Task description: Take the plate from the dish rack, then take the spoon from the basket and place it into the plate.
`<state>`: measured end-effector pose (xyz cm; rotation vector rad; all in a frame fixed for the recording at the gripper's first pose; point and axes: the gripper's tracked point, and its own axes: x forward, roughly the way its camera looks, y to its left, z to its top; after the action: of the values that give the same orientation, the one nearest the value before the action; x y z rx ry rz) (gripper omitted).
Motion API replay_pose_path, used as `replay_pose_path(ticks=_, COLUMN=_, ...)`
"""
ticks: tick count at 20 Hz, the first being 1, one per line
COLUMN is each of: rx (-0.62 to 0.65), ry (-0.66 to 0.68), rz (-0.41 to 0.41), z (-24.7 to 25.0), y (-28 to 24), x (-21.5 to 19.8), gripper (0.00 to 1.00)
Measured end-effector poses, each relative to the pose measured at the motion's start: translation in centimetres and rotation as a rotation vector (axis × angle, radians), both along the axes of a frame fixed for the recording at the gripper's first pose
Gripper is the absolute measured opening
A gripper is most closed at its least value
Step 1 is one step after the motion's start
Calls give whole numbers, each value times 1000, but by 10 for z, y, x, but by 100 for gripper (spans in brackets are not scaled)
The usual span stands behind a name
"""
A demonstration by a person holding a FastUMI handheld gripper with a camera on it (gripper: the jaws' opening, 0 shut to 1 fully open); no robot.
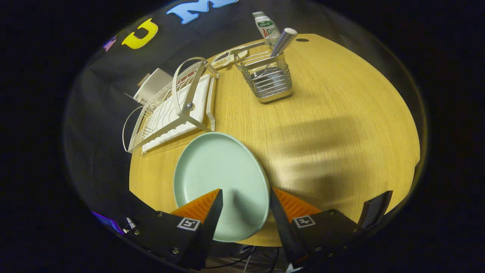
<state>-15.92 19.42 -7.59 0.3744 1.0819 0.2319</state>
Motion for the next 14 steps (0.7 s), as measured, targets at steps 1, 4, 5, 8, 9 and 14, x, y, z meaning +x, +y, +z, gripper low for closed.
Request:
replay_pose_path(ticks=1, rx=11, ry=-6, rz=-15, z=4, y=-4, x=0, gripper=75)
replay_pose_path(ticks=4, rx=-35, ry=-124, rz=-80, z=29, y=-32, x=14, gripper=75)
replay_pose_path(ticks=5, rx=-54, ry=-174, rz=-98, z=39, y=-40, x=19, gripper=75)
replay_pose_path(ticks=8, rx=-89, ry=-311, rz=-135, z=73, y=-62, x=34, gripper=75)
replay_pose_path(ticks=9, rx=-102, ry=-356, rz=-143, z=84, y=-67, x=40, gripper=75)
replay_pose_path(ticks=14, rx=-178, ry=-591, rz=-162, z=136, y=-95, x=67, gripper=75)
